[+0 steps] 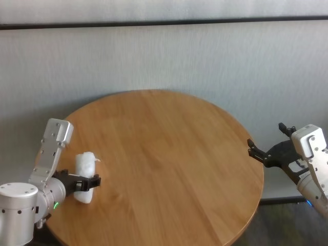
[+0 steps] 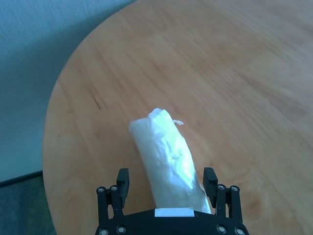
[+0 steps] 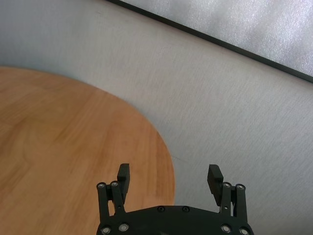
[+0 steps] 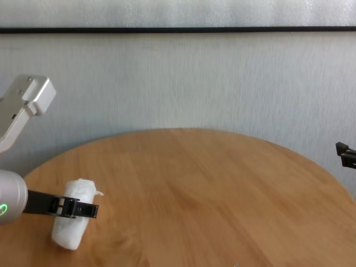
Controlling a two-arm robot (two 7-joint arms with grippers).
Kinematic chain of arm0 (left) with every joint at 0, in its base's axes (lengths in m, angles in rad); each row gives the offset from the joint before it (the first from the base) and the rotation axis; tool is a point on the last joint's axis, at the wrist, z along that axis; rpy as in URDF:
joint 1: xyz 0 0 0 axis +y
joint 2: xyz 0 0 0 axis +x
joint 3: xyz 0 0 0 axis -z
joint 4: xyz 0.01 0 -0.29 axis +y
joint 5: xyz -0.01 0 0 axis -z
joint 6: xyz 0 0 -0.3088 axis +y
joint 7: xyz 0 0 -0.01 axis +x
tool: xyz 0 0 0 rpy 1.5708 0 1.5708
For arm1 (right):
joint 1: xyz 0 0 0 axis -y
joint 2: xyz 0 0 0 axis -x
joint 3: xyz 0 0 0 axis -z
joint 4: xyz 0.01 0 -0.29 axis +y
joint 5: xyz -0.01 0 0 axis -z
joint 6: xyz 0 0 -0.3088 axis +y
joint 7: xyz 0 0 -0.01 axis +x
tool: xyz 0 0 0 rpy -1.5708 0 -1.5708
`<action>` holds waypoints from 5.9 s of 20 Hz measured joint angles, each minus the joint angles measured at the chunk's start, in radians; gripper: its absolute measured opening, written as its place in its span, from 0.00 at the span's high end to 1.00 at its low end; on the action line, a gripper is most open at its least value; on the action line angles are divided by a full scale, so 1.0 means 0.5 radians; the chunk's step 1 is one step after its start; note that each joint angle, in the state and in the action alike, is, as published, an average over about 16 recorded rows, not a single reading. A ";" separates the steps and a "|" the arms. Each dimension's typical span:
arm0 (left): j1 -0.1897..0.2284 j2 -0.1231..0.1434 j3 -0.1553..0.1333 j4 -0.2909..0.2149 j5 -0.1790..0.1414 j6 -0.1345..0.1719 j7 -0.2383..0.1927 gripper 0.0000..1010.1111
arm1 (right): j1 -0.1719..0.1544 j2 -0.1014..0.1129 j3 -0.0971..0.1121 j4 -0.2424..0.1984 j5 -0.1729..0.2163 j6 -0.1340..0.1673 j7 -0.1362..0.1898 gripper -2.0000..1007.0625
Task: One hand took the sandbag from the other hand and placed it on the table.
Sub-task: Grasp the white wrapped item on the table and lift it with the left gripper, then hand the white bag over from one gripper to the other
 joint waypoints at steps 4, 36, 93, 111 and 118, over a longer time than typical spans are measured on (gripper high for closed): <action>0.002 0.003 0.002 -0.001 0.001 -0.009 0.002 0.04 | 0.000 0.000 0.000 0.000 0.000 0.000 0.000 0.01; 0.002 -0.008 -0.010 -0.013 -0.011 0.055 0.042 0.50 | 0.000 0.000 0.000 0.000 0.000 0.000 0.000 0.01; -0.164 -0.159 0.040 -0.217 -0.112 -0.684 -0.715 0.56 | 0.000 0.000 0.000 0.000 0.000 0.000 0.000 0.01; -0.121 -0.095 0.117 -0.323 -0.226 -0.742 -0.763 0.56 | 0.000 0.000 0.000 0.000 0.000 0.000 0.000 0.01; -0.096 -0.066 0.139 -0.373 -0.254 -0.748 -0.740 0.56 | 0.000 0.000 0.000 0.000 0.000 0.000 0.000 0.01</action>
